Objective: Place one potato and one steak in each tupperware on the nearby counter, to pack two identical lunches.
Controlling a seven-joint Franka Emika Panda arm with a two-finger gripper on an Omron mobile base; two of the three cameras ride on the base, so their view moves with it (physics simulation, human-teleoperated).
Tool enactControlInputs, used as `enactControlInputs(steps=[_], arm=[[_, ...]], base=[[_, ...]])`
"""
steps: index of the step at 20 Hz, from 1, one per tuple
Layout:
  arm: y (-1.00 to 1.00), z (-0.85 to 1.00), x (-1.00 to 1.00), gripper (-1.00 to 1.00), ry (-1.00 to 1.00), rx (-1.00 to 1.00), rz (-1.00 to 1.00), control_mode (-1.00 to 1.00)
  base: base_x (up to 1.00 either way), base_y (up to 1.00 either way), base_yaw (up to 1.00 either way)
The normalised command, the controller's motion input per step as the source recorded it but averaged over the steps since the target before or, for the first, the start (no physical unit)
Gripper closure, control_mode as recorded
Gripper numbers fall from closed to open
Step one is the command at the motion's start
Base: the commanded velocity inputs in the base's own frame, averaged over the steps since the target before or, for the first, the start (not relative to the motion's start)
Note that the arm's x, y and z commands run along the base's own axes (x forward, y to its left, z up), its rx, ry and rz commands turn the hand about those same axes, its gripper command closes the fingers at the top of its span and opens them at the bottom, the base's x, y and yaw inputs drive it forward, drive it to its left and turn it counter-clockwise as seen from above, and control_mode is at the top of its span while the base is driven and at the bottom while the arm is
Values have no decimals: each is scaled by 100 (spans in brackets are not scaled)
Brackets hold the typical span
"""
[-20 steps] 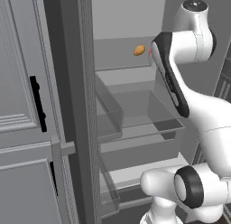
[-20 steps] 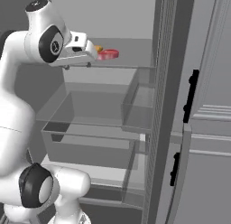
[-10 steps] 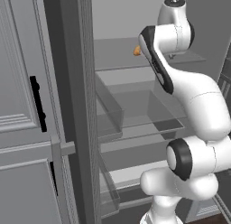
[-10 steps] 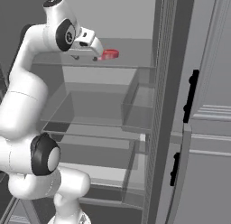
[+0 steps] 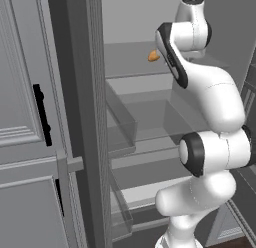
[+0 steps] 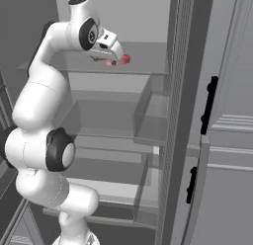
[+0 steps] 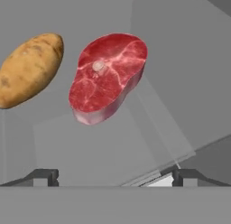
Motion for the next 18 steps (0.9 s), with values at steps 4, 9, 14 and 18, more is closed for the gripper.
enactControlInputs(steps=[4,9,14,18], arm=[[-10,-34,21,-100,-2,2,0,-100],[0,-16,26,-100,-2,0,0,-100],[3,0,34,-100,-5,0,0,-100],[4,0,37,-100,-8,0,0,-100]], base=[[0,0,0],[0,0,0],[0,0,0],[0,0,0]])
